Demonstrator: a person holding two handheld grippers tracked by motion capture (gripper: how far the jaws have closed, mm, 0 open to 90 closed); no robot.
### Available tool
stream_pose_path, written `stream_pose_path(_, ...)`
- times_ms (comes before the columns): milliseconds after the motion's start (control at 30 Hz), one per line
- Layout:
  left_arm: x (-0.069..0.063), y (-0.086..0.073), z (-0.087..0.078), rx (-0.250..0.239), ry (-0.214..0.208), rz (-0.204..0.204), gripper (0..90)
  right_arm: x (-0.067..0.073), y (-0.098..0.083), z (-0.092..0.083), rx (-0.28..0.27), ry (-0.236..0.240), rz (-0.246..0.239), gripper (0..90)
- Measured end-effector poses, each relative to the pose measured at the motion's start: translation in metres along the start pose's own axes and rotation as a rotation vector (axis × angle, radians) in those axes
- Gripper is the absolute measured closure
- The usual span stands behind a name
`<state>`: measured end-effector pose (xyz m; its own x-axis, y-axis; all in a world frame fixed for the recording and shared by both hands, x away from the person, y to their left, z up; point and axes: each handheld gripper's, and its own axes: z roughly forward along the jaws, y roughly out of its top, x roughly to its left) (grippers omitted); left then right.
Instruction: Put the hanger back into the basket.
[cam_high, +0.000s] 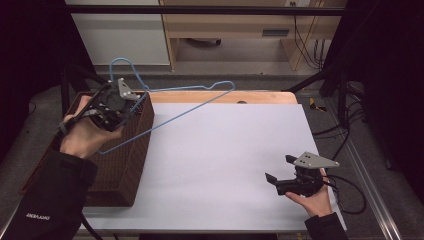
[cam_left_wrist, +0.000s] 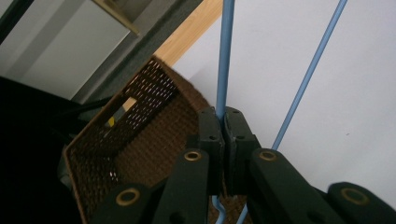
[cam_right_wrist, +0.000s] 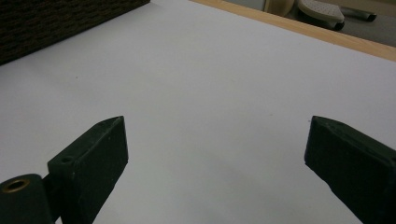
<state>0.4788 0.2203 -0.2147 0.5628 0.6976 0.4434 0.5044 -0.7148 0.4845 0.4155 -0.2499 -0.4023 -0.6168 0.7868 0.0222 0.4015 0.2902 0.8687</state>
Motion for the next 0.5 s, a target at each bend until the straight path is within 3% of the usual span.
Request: stream_pose_path(500, 0.050, -0.052, 0.012, 0.070, 0.087, -0.162, 87.6, -0.001, 0.000, 0.001, 0.001, 0.002, -0.002, 6.2)
